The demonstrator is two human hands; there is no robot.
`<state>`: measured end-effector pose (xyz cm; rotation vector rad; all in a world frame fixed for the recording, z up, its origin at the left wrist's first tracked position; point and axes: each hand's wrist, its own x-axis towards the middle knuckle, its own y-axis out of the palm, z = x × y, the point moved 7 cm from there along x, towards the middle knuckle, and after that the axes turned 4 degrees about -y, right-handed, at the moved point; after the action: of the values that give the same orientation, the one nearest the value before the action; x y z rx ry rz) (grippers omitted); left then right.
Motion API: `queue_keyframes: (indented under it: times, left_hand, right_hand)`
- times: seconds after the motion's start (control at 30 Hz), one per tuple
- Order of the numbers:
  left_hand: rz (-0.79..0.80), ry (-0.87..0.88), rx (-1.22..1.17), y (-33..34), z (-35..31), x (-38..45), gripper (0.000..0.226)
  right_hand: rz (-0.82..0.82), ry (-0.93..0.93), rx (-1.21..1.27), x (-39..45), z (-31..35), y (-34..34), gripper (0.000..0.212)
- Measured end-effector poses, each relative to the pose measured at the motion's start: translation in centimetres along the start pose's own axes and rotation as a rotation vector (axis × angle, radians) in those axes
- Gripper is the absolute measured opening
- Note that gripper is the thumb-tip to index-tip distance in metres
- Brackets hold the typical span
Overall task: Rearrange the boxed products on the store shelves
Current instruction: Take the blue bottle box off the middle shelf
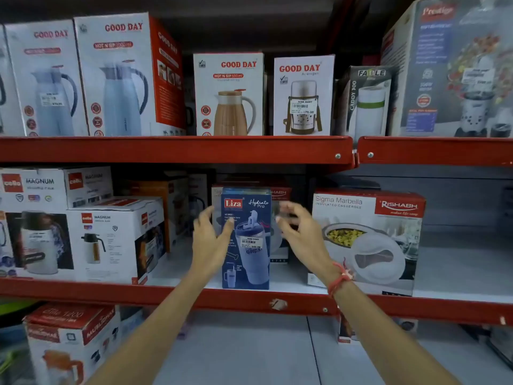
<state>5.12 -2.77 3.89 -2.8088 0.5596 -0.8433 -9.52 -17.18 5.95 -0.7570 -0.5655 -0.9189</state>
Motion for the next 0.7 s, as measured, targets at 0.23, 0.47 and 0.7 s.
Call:
queue_keyframes:
  times: [0.23,0.47,0.7]
  left_hand:
    - [0.211,-0.189,-0.031,2.1,3.0,0.9,0.037]
    - [0.183,-0.074,-0.089,0.2,1.1,-0.4,0.05]
    - [0.161,0.032,-0.242,-3.2,-2.2,-5.0,0.051]
  right_hand:
    - [0.235,0.242,0.097,-0.4,-4.2,4.8,0.048]
    - [0.162,0.169,0.168,-1.2,-2.3,3.5,0.045]
    - [0.104,0.068,0.266,-5.2,2.5,-0.5,0.055]
